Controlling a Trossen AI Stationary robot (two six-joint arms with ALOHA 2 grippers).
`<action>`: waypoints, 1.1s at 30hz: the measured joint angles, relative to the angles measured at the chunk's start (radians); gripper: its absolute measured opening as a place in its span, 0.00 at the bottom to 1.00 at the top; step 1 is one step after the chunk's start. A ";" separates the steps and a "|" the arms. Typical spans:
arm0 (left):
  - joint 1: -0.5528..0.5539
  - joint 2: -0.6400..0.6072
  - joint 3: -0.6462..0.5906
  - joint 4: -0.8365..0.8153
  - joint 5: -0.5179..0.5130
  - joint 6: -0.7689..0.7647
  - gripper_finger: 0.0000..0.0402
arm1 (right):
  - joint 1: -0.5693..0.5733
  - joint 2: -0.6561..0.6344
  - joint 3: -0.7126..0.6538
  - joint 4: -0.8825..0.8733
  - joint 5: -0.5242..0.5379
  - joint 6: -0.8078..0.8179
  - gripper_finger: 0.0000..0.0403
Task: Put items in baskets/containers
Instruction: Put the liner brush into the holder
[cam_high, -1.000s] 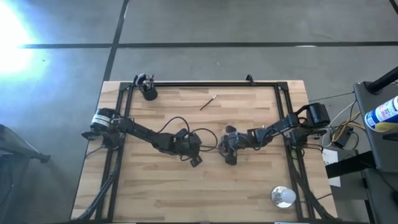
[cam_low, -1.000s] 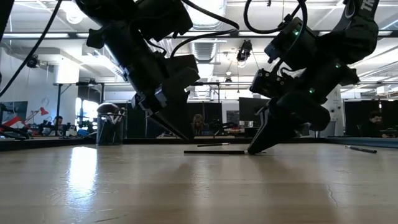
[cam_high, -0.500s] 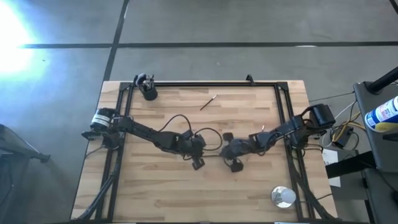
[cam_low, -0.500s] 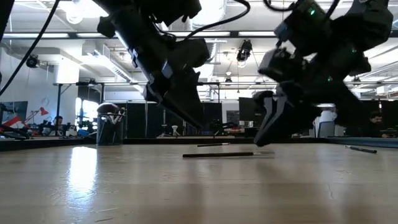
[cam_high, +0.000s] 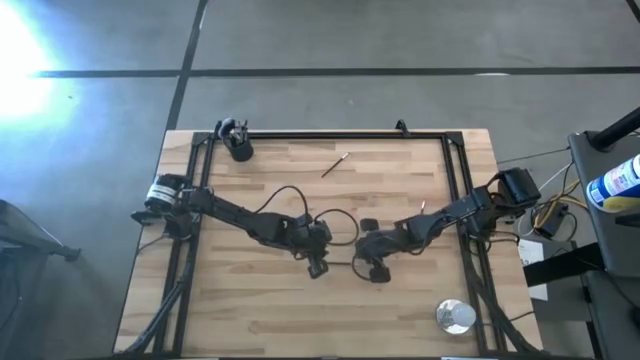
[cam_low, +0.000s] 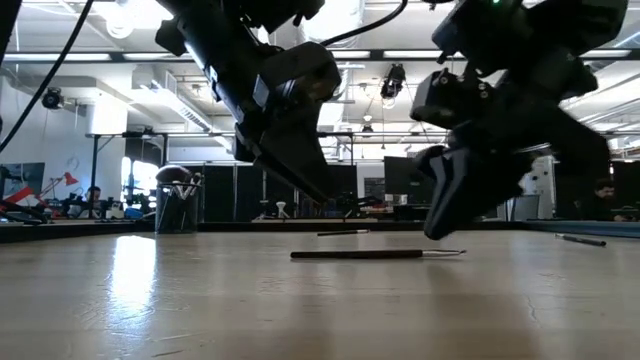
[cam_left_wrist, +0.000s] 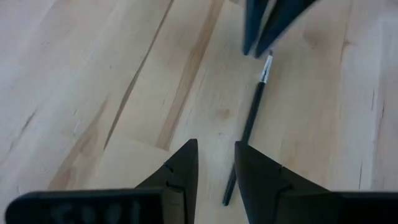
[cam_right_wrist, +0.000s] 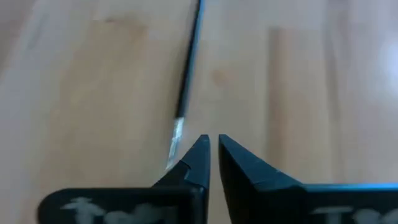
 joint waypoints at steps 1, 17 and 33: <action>0.000 0.000 0.000 0.000 0.000 0.000 0.24 | 0.010 0.000 -0.003 -0.003 -0.007 0.023 0.10; 0.000 0.000 -0.002 0.001 -0.002 0.000 0.24 | 0.108 0.072 -0.006 0.081 0.029 0.119 0.24; -0.011 0.000 0.002 0.016 0.053 -0.096 0.24 | 0.108 0.079 0.046 -0.001 0.073 -0.034 0.02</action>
